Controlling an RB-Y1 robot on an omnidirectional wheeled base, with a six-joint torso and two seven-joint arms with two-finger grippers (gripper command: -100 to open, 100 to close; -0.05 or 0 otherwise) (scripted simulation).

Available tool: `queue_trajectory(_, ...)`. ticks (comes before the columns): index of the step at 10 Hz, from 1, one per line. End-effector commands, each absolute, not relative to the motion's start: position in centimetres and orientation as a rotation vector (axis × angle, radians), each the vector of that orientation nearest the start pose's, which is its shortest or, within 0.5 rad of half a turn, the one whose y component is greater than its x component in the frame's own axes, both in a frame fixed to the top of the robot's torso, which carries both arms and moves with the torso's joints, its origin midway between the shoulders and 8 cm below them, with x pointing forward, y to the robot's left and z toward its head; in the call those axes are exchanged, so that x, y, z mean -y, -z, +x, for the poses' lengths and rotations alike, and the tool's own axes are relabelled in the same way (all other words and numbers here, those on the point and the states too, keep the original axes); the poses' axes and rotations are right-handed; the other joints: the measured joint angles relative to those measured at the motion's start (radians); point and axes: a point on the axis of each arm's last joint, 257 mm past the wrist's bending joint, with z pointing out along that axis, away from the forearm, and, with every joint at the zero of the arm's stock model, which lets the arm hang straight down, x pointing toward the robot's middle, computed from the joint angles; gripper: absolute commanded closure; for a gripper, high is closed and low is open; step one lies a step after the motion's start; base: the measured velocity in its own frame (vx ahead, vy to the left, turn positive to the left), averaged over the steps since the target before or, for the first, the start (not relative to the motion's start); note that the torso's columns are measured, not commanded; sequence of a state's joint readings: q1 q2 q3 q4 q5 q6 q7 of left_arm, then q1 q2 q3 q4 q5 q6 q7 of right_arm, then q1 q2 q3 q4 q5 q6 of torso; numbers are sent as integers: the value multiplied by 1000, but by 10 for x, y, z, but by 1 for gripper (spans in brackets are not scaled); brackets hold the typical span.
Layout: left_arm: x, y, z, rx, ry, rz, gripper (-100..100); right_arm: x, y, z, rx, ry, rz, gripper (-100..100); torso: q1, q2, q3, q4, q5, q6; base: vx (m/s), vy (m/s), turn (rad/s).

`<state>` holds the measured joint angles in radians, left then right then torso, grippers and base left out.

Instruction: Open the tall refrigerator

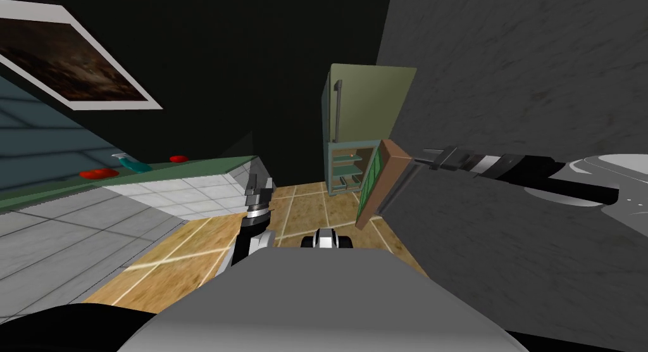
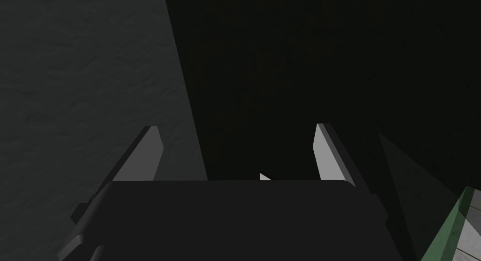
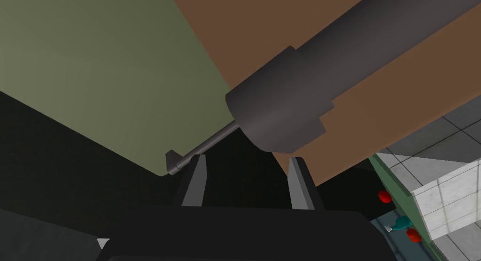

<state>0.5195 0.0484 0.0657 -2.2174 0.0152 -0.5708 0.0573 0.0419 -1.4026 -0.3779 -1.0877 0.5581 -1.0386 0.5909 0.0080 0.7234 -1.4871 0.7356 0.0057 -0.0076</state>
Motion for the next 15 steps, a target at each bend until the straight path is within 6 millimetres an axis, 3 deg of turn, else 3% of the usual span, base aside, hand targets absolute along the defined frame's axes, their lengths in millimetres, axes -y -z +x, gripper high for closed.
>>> queue_trajectory(1, -302, -6, 338, -630, 1292, -652, 0, 527, -67, 449, -1279, 302, -1076, 100, -3, 1, 0, 1, 1, -1, -78, -247, 49)
queue_trajectory(4, -302, -6, 338, -630, 1292, -652, 0, 517, -68, 446, -1257, 276, -1095, 100, -11, 0, -1, 1, -1, -1, -16, -266, 32)
queue_trajectory(9, -302, -6, 338, -630, 1292, -652, 0, 477, -74, 433, -1164, 173, -1170, 100, -8, -2, -2, -1, -2, -2, -34, -269, 32)
queue_trajectory(13, -302, -6, 338, -630, 1292, -652, 0, 458, -77, 424, -1116, 123, -1207, 100, -5, -1, -2, 0, 0, -3, -25, -265, 43)
queue_trajectory(15, -302, -6, 338, -629, 1292, -652, 0, 449, -78, 419, -1091, 98, -1225, 100, -31, 1, -7, 4, 4, 3, -103, -135, 51)
